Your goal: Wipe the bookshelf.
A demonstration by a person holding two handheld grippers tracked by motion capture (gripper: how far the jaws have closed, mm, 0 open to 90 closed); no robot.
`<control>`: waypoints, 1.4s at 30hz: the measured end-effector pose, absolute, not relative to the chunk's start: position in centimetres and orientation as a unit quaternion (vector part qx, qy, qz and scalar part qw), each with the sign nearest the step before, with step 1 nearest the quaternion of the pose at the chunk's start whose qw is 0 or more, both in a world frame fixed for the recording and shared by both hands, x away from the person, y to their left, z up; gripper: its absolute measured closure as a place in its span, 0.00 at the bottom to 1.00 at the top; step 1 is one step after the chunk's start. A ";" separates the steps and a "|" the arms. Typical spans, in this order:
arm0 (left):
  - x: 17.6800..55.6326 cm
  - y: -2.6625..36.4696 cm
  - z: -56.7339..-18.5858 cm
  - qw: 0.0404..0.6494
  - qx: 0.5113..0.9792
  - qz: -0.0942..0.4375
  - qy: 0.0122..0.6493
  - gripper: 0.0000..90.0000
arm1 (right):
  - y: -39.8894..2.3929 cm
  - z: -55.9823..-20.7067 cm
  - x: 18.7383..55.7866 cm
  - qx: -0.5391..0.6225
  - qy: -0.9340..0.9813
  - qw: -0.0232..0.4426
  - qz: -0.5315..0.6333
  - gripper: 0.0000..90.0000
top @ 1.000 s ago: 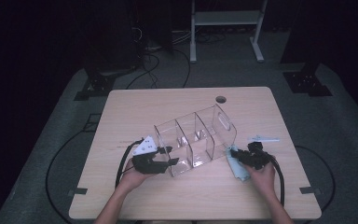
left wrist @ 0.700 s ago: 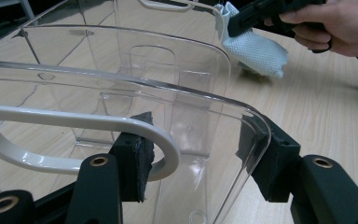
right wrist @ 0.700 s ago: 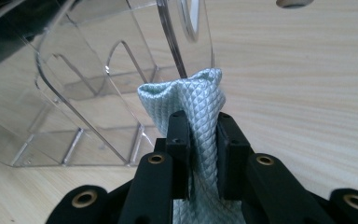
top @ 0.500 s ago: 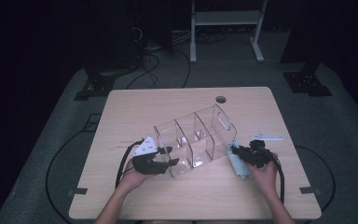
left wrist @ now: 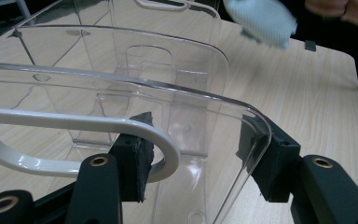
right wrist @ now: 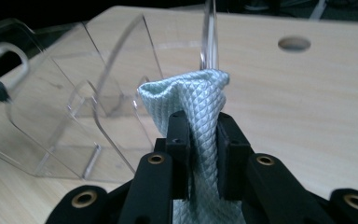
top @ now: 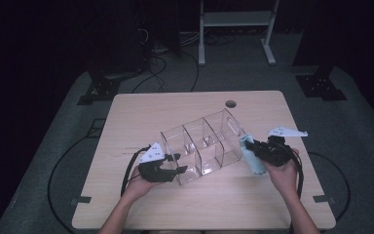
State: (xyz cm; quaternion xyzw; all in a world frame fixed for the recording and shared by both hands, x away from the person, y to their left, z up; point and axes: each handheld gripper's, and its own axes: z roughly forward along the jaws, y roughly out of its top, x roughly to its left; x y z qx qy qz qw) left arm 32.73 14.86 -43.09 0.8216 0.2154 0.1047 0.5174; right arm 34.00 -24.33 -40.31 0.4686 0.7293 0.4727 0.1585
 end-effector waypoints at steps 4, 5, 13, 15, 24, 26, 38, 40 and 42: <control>32.7 14.9 -43.1 0.517 0.822 0.104 0.216 0.51 | -24.3 -39.0 34.6 0.469 0.731 0.154 0.471 0.86; 32.7 14.9 -43.1 0.518 0.821 0.104 0.215 0.51 | -24.2 -39.5 34.6 0.471 0.731 0.153 0.470 0.86; 32.7 14.8 -43.1 0.518 0.822 0.104 0.215 0.51 | -24.1 -43.8 34.7 0.496 0.733 0.131 0.448 0.86; 32.7 14.7 -43.1 0.518 0.821 0.104 0.216 0.51 | -23.9 -45.7 35.2 0.507 0.735 0.117 0.434 0.86; 32.5 14.4 -43.2 0.518 0.820 0.107 0.220 0.51 | -23.7 -47.0 34.7 0.504 0.736 0.094 0.442 0.86; 32.3 14.2 -43.1 0.517 0.820 0.108 0.221 0.51 | -23.2 -45.8 33.9 0.484 0.737 0.095 0.463 0.86; 31.7 12.8 -43.1 0.511 0.828 0.105 0.207 0.50 | -20.5 -42.2 33.1 0.426 0.744 0.107 0.503 0.86; 31.7 12.7 -43.1 0.511 0.828 0.105 0.207 0.50 | -20.4 -42.7 32.9 0.427 0.746 0.106 0.499 0.86; 31.6 12.7 -43.1 0.511 0.828 0.106 0.207 0.50 | -20.1 -43.5 32.8 0.429 0.754 0.110 0.485 0.86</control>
